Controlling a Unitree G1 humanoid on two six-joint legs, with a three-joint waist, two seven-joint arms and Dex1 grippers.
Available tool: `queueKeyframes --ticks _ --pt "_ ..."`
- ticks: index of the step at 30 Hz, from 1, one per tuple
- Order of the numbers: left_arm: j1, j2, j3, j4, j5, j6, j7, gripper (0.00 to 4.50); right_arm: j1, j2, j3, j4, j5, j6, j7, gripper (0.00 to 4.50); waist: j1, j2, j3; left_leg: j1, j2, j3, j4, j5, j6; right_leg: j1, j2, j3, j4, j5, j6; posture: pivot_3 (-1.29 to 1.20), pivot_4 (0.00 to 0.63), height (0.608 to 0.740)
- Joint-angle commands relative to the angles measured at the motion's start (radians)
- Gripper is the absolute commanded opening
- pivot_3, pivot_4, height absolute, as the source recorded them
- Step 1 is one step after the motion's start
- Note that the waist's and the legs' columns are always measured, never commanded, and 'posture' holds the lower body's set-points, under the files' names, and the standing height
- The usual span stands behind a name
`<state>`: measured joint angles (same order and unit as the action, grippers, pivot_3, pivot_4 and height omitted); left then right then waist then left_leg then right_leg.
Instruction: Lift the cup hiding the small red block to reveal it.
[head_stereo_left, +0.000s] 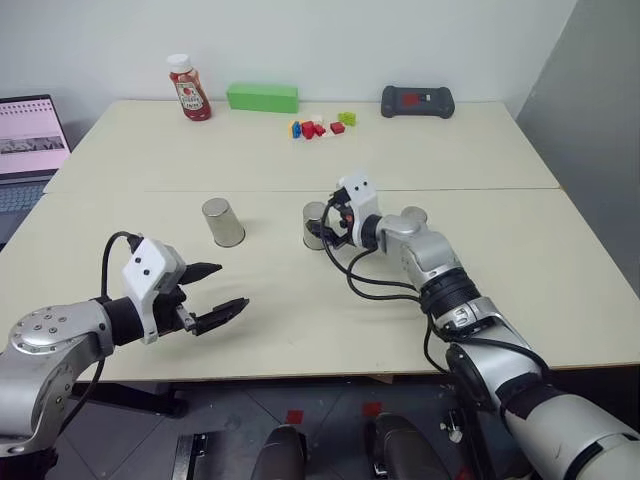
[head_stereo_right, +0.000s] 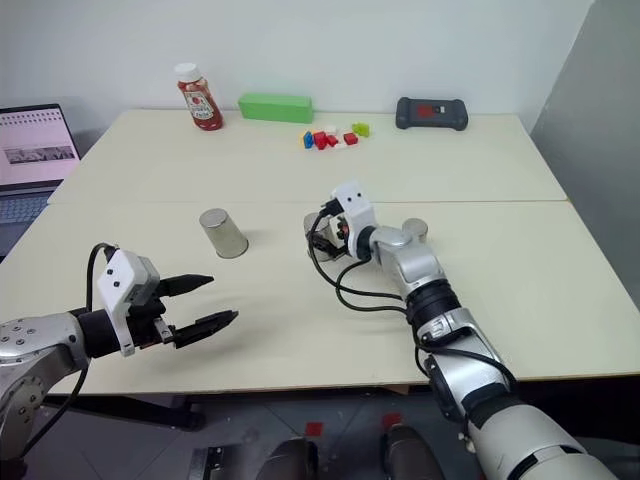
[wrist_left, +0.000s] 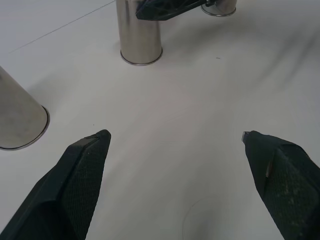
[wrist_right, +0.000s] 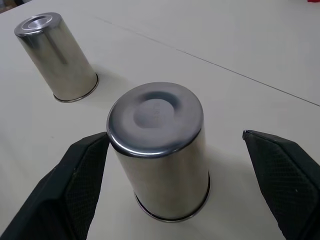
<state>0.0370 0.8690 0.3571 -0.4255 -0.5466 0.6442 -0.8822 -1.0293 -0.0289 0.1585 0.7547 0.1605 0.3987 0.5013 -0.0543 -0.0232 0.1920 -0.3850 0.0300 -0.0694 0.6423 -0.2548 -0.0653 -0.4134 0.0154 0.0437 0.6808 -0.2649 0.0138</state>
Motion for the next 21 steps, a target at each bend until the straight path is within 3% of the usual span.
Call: queueKeyframes --ticks 1,3,12,21 --pt "0.001 0.012 0.014 -0.027 0.005 -0.023 0.003 4.49 -0.059 0.025 -0.026 0.064 -0.016 -0.073 0.003 4.5 -0.001 0.0 0.0 0.0 0.0 0.0 0.0 0.0 0.0 0.0 0.0 0.0 0.0 0.0 0.0 0.0 0.15 0.74" --pt "-0.002 0.012 0.011 -0.024 0.008 -0.024 0.003 4.49 -0.072 0.036 -0.033 0.102 -0.022 -0.096 0.002 4.5 -0.001 0.0 0.0 0.0 0.0 0.0 0.0 0.0 0.0 0.0 0.0 0.0 0.0 0.0 0.0 0.0 0.15 0.74" --pt "0.005 0.011 0.014 -0.025 0.017 -0.027 0.004 4.5 -0.095 0.054 -0.062 0.144 -0.034 -0.171 -0.001 2.61 -0.002 0.0 0.0 0.0 0.0 0.0 0.0 0.0 0.0 0.0 0.0 0.0 0.0 0.0 -0.001 0.0 0.15 0.74" --pt "0.005 0.01 0.012 -0.025 0.019 -0.029 0.0 4.5 -0.088 0.012 -0.111 -0.082 0.0 -0.125 -0.013 2.56 -0.001 0.001 0.0 -0.003 0.0 0.0 -0.001 0.0 0.0 -0.003 0.0 0.0 0.0 0.001 -0.001 0.0 0.15 0.74"
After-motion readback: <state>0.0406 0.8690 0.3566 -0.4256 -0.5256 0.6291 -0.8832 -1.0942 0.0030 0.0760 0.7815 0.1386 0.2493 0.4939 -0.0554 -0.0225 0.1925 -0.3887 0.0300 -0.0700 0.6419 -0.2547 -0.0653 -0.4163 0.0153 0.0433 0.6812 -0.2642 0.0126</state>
